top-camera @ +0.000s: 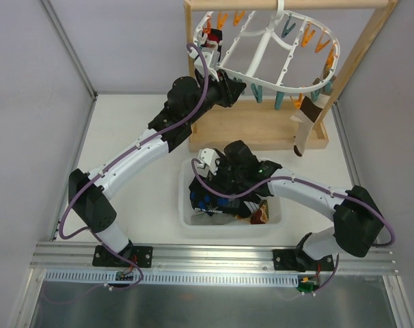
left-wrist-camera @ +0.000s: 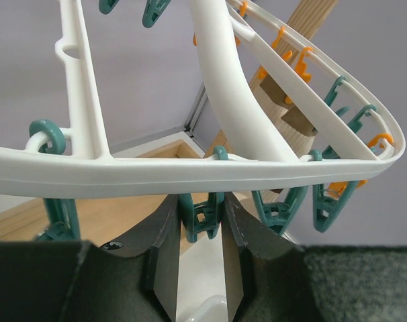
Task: Clip the socks to the hanger
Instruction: Pick up the sock from the bin.
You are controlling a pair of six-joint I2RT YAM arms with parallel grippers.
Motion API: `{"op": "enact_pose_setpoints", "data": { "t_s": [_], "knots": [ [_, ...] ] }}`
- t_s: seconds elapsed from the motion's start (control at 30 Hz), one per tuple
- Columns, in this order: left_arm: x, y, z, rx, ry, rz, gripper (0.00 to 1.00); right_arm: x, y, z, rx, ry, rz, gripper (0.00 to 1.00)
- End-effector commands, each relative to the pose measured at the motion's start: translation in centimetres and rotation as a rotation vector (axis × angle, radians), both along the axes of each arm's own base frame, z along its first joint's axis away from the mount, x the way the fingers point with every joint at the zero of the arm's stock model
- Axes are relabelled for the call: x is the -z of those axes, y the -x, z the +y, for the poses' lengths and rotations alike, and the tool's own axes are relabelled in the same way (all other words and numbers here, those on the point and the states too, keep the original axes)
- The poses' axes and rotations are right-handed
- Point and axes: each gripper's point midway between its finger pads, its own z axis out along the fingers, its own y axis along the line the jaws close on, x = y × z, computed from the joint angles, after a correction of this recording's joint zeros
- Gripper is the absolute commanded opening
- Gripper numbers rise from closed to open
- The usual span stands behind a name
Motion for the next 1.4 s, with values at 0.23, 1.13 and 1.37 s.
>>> {"op": "enact_pose_setpoints", "data": {
  "t_s": [0.23,1.13,1.37],
  "knots": [
    [-1.5,1.0,0.6,0.035,0.017,-0.008,0.0,-0.9,1.8,2.8,-0.162,-0.065,0.113,0.84],
    [-1.1,0.1,1.2,0.031,0.02,0.006,0.0,0.7,3.1,0.9,-0.13,-0.069,0.264,0.01],
    [-0.7,-0.1,1.4,0.027,0.024,0.018,0.0,-4.0,0.7,-1.7,0.069,-0.21,0.109,0.01]
  ]
}}
